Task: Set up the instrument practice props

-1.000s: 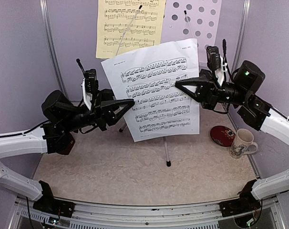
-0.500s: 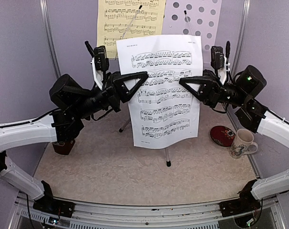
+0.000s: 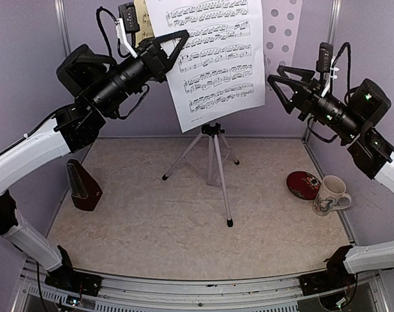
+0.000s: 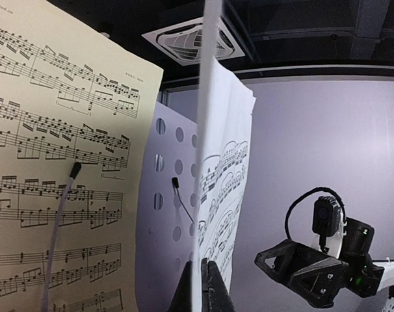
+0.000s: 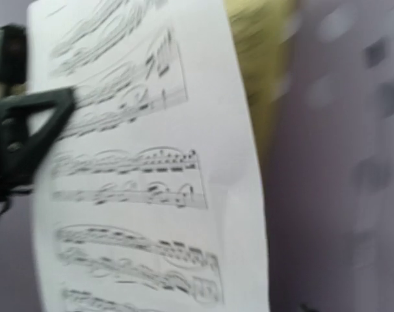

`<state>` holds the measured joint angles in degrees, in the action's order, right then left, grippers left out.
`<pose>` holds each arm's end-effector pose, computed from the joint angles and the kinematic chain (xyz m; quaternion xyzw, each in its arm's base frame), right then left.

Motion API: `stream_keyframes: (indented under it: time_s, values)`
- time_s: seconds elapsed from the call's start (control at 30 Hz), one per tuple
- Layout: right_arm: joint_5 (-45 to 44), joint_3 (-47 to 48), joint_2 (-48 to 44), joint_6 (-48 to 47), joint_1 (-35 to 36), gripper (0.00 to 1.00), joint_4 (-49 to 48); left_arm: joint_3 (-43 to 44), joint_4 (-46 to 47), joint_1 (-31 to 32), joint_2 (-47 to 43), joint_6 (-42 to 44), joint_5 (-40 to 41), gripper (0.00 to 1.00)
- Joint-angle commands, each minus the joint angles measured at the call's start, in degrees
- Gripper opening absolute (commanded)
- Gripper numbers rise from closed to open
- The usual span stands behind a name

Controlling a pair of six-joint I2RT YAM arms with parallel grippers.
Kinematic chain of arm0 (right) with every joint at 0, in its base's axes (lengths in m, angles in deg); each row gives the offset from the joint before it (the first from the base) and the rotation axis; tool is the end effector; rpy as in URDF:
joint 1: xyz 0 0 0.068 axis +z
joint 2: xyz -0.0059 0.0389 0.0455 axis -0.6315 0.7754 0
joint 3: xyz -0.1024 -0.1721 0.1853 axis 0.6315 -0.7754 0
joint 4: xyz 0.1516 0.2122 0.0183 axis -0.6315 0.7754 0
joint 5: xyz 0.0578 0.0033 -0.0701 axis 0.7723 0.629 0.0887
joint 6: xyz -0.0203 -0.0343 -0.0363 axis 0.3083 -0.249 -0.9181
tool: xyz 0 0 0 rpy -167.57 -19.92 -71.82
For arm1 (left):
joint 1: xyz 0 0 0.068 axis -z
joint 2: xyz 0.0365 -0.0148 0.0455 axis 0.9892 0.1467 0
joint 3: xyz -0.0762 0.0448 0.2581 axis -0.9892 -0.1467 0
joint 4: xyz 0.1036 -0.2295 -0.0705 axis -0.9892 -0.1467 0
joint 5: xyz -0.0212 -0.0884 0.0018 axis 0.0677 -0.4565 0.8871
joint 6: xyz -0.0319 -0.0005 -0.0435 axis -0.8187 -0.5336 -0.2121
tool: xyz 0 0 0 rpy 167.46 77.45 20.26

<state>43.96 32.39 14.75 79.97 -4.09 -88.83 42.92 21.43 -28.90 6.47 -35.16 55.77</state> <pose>0.1720 0.1364 0.4737 -0.2780 0.5013 0.3927 0.7192 0.1937 -0.2610 0.5187 0.2381 0.4383 -0.4605 0.7342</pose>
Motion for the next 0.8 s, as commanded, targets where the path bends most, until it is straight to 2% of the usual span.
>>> stream_keyframes:
  time_s: [0.0, 0.23, 0.43, 0.77]
  values:
    - [-13.5, 3.4, 0.5, -4.6, -0.4, 0.59, 1.4, 5.8, -6.5, -1.4, 2.3, 3.8, 3.9, 0.00]
    - [-17.1, 13.6, 10.2, -6.8, -0.4, 0.45, 4.9, 15.4, -11.3, -3.9, 5.9, 4.5, 3.5, 0.00]
    - [-19.2, 17.7, 14.4, -6.5, -0.4, 0.40, 2.8, 23.7, -16.2, -5.9, 9.2, 4.9, 2.4, 0.00]
    - [-20.0, 20.5, 17.9, -6.8, -0.4, 0.32, -0.3, 28.5, -17.6, -7.1, 12.1, 6.1, 0.6, 0.00]
